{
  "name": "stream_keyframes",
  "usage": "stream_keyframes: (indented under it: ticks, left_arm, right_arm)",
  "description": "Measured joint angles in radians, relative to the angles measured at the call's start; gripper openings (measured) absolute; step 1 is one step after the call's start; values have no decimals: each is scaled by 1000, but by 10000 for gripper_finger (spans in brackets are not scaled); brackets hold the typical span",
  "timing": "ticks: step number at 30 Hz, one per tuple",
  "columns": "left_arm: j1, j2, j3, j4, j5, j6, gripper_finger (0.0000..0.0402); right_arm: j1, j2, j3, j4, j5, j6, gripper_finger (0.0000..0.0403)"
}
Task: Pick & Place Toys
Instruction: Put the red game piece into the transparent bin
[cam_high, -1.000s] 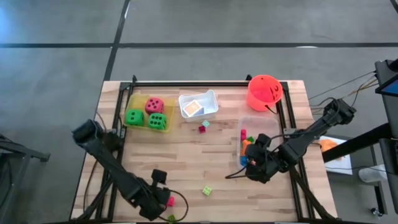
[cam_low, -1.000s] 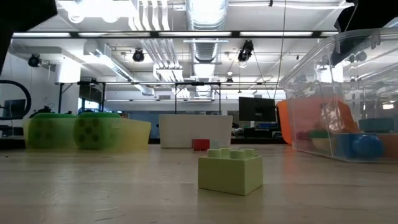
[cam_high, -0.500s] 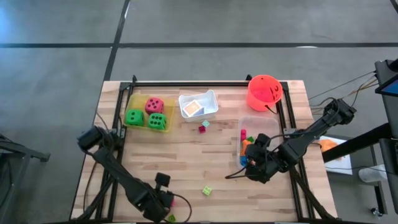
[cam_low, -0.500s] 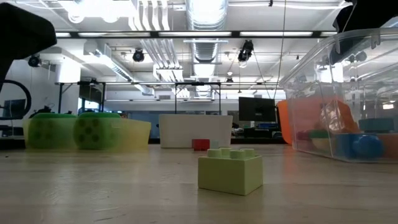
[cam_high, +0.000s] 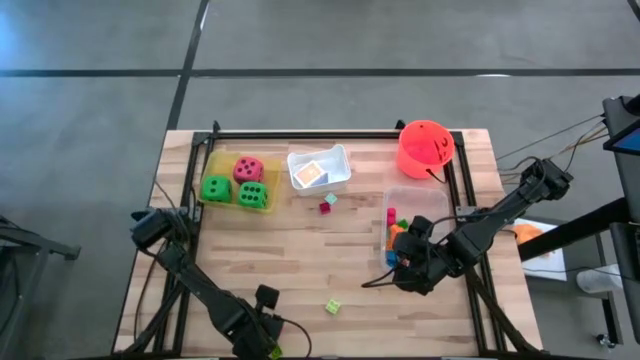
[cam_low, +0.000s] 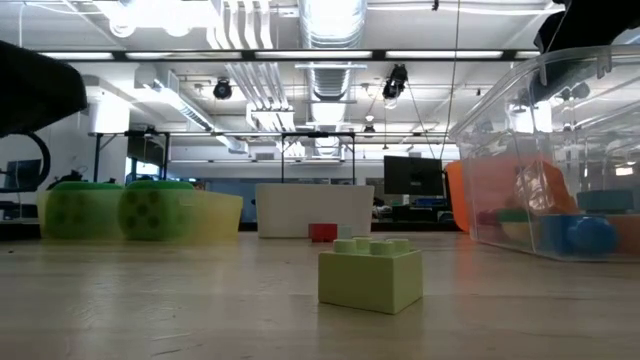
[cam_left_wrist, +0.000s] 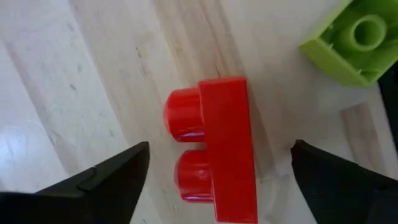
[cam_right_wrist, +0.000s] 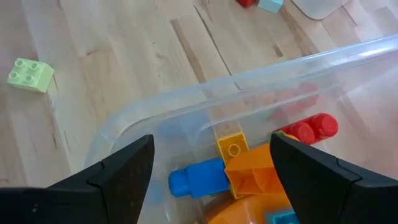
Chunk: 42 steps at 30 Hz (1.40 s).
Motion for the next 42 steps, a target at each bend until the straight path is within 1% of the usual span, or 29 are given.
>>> stream_keyframes:
  ticks: [2,6,9,14,15,20,24,28,31,35,38,40,42]
  left_arm:
    - [1,10,0,2,10,8,354]
    - [3,19,1,2,25,28,303]
    - [5,19,1,-1,29,49,253]
    - [6,15,1,-13,32,91,154]
    - [7,14,1,-16,32,95,146]
    - [12,4,0,-39,32,99,147]
    - [17,-18,-2,-92,24,88,147]
    - [22,-68,-2,-156,4,66,147]
    - [26,-124,-2,-186,-32,49,147]
    - [34,-235,-2,-190,-119,45,147]
    - [40,-334,-3,-172,-243,41,147]
    - [48,-409,-17,-126,-341,46,147]
    - [62,-482,-45,-60,-406,76,147]
  right_arm:
    - [0,0,0,6,0,-1,315]
    - [0,0,0,16,0,-10,315]
    - [0,0,0,18,0,-11,315]
    - [0,0,-1,20,0,-11,315]
    - [0,0,-1,20,0,-11,315]
    - [0,0,-3,22,0,-11,315]
    - [1,0,-4,24,1,-18,315]
    - [5,0,-4,50,9,-55,315]
    - [9,0,-4,78,26,-102,315]
    - [17,0,-4,132,75,-170,315]
    - [25,0,8,139,148,-196,315]
    - [30,0,24,143,200,-204,315]
    - [32,0,42,142,229,-219,315]
